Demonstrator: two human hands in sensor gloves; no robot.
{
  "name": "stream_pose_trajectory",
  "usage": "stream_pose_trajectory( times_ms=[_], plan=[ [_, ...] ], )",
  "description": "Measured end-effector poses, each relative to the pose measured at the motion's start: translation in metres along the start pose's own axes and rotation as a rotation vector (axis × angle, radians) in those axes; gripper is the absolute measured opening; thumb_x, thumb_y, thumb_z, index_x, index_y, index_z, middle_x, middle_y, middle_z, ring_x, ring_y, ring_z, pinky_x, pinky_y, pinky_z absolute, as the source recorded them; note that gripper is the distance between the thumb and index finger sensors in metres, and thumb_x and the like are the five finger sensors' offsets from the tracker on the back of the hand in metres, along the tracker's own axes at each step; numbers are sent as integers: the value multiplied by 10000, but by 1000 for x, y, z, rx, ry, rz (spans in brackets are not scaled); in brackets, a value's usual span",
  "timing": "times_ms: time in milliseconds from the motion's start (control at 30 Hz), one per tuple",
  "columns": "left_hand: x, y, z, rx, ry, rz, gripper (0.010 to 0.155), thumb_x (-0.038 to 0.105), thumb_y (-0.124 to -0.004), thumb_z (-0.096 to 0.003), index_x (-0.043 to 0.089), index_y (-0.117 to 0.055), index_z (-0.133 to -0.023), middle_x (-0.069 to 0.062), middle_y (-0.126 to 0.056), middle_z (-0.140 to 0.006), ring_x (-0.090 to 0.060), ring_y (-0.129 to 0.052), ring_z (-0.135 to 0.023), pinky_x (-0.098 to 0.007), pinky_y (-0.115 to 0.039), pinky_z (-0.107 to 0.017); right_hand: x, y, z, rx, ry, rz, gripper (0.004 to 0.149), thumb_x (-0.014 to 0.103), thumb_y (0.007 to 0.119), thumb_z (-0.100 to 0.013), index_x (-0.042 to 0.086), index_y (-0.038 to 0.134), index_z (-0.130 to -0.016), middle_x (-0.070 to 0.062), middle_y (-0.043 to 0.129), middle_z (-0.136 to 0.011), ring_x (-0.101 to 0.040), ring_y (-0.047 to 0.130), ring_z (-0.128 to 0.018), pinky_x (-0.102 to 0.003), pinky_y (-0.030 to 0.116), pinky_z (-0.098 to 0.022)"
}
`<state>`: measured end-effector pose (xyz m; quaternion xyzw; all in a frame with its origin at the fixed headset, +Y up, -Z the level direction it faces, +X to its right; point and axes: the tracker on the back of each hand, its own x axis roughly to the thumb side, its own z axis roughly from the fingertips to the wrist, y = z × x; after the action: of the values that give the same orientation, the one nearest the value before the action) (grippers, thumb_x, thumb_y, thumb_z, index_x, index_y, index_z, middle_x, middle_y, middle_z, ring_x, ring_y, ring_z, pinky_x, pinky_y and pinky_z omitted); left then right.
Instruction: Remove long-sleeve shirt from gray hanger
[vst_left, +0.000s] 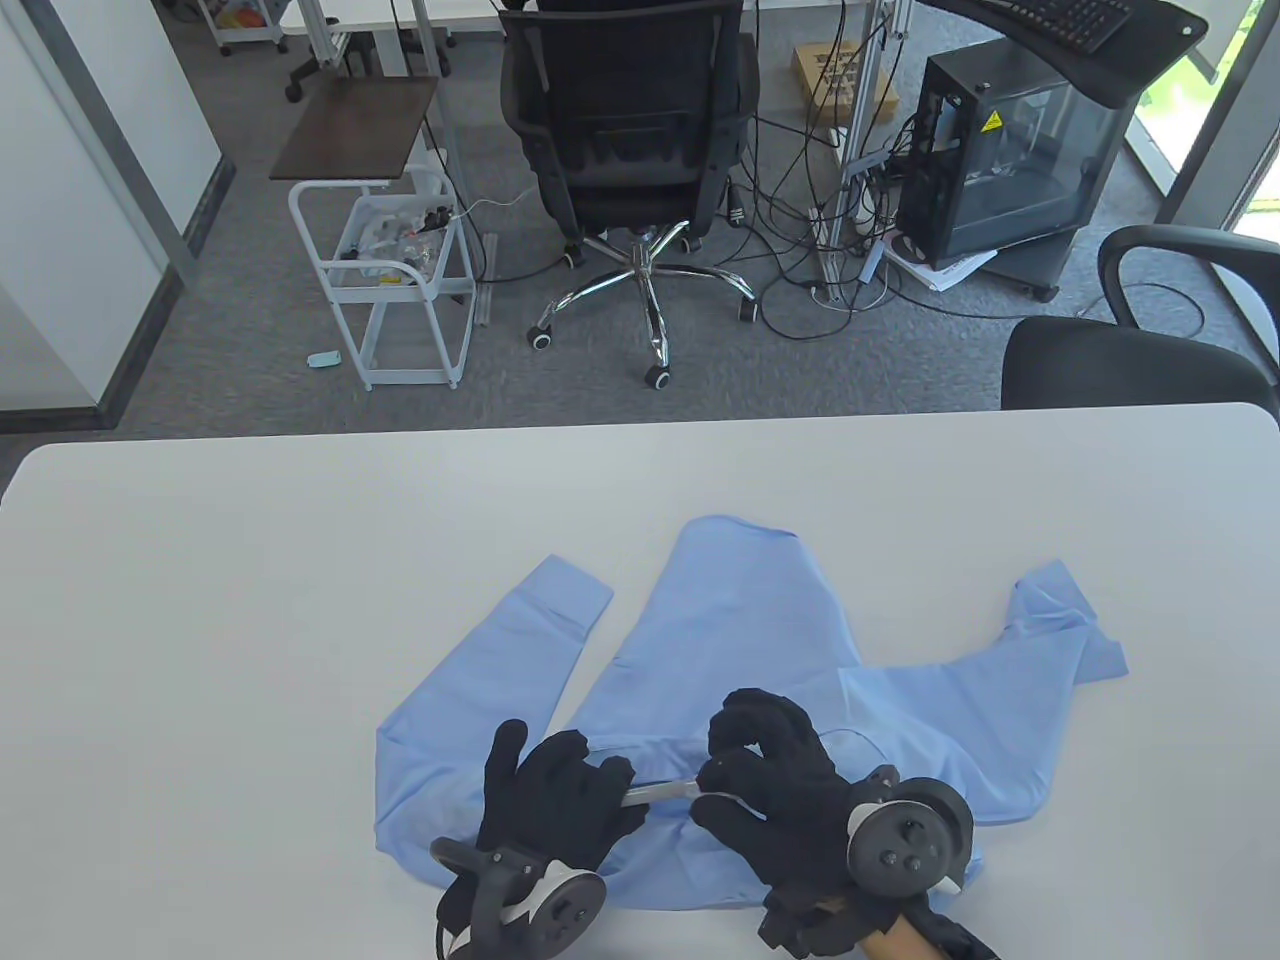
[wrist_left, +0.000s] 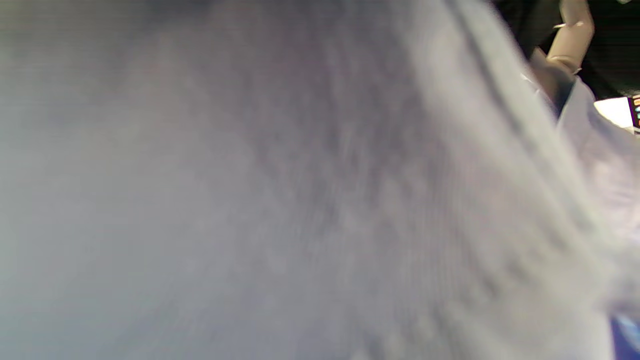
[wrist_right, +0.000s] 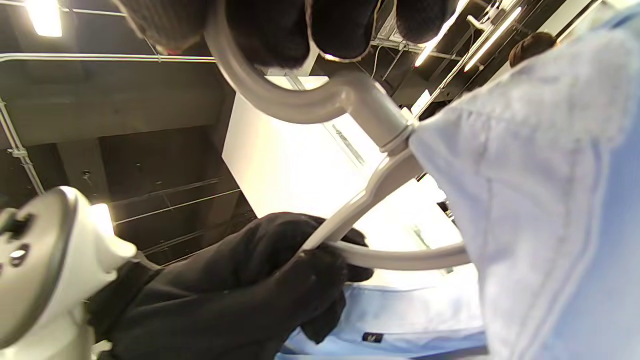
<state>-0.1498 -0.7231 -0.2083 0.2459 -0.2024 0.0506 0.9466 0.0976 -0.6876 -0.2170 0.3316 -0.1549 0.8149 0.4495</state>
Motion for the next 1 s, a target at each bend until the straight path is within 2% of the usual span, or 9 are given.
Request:
stream_pose_trajectory(
  times_ms=[67,133,233,433,733,833,1000],
  plan=[
    [0,0,0,1,6,-5,512,611,-738,-429,355,-824,-864,135,-920,-602,-196,-903,-922,-617,-442,-817,-2,0,1,-42,-6,-29,424,564,753,-569,174,837,-713,-107,678,-1040,-505,611,-1022,-765,438,-705],
    [-2,-1,0,-5,11,1,523,609,-747,-429,363,-814,-885,138,-929,-669,-201,-887,-939,-618,-437,-817,-5,0,0,-31,8,-60,417,580,782,-553,182,861,-648,-85,746,-998,-481,695,-988,-762,478,-694],
    [-9,-2,0,-31,40,-21,546,573,-788,-445,388,-764,-958,150,-910,-869,-213,-858,-1000,-624,-429,-819,-10,0,1,-69,33,-94,414,569,793,-550,167,868,-618,-68,801,-951,-450,770,-950,-746,527,-685],
    [-19,-3,-1,-80,108,-15,583,549,-776,-479,402,-671,-1033,87,-754,-1080,-277,-718,-1098,-627,-398,-824,-17,-11,6,-199,45,-40,411,588,790,-548,189,883,-583,-21,860,-868,-387,845,-899,-713,586,-681],
    [-26,-5,-1,-118,174,-76,549,532,-758,-496,399,-684,-1024,68,-700,-1111,-314,-643,-1127,-625,-388,-826,-28,-17,7,-225,62,-7,410,595,782,-547,200,885,-579,-19,871,-846,-371,853,-888,-708,596,-678],
    [-32,-3,0,-106,199,-42,604,551,-755,-495,397,-619,-1063,27,-607,-1164,-370,-562,-1143,-625,-381,-825,-31,-21,8,-242,68,-10,409,593,779,-551,199,885,-578,-18,873,-844,-370,854,-888,-706,598,-678],
    [-40,1,1,-83,243,-5,686,619,-736,-480,389,-556,-1101,11,-594,-1173,-388,-582,-1132,-625,-403,-823,-33,-30,9,-258,63,-15,409,589,786,-544,194,887,-580,-19,871,-849,-371,843,-899,-710,586,-688]
  ],
)
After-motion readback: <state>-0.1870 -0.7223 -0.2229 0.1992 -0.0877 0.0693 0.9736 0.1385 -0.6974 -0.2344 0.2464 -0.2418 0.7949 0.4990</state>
